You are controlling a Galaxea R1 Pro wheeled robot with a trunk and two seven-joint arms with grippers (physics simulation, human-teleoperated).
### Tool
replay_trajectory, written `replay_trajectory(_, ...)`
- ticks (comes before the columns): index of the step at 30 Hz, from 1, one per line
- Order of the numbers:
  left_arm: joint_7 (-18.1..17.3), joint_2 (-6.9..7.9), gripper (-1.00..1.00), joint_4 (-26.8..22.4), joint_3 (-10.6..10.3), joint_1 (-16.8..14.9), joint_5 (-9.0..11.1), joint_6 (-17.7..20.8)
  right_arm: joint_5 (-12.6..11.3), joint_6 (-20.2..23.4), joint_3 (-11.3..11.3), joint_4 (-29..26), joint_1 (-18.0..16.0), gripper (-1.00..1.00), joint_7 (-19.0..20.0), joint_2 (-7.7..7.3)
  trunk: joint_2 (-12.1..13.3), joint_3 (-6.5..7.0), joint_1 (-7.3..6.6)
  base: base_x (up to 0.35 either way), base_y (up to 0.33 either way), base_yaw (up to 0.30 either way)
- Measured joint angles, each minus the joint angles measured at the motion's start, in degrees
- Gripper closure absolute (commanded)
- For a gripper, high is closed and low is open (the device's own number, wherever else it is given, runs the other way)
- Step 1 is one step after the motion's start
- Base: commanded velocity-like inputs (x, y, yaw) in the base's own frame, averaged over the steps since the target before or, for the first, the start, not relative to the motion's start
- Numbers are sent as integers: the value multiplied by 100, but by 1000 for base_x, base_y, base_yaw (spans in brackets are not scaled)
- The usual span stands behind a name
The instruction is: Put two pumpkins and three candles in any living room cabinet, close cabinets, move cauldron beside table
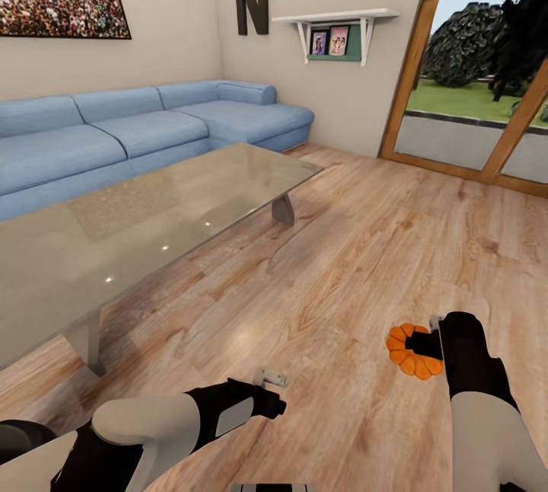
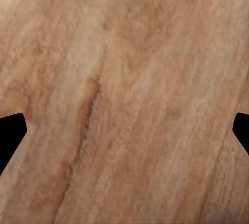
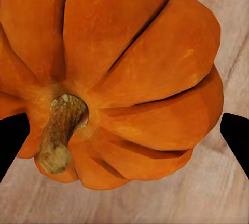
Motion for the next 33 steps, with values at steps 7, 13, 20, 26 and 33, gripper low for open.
replay_trajectory(7,1,0,-100,12,0,1,1,-9,3,-1,1,-4,0,100,1,15,0,64,0,0,0,0)
replay_trajectory(13,0,0,-100,40,0,0,5,-10,-2,-4,1,-7,0,100,1,34,0,120,0,0,0,0)
replay_trajectory(20,1,0,-100,48,0,-1,24,-10,9,0,1,-7,0,100,-1,41,0,186,0,0,0,0)
replay_trajectory(26,0,0,-100,49,0,-1,35,-10,9,-3,0,-9,1,100,-1,48,0,242,0,0,0,0)
replay_trajectory(33,3,0,-100,67,0,1,36,-11,13,-7,0,-8,2,100,-2,62,0,308,0,0,0,0)
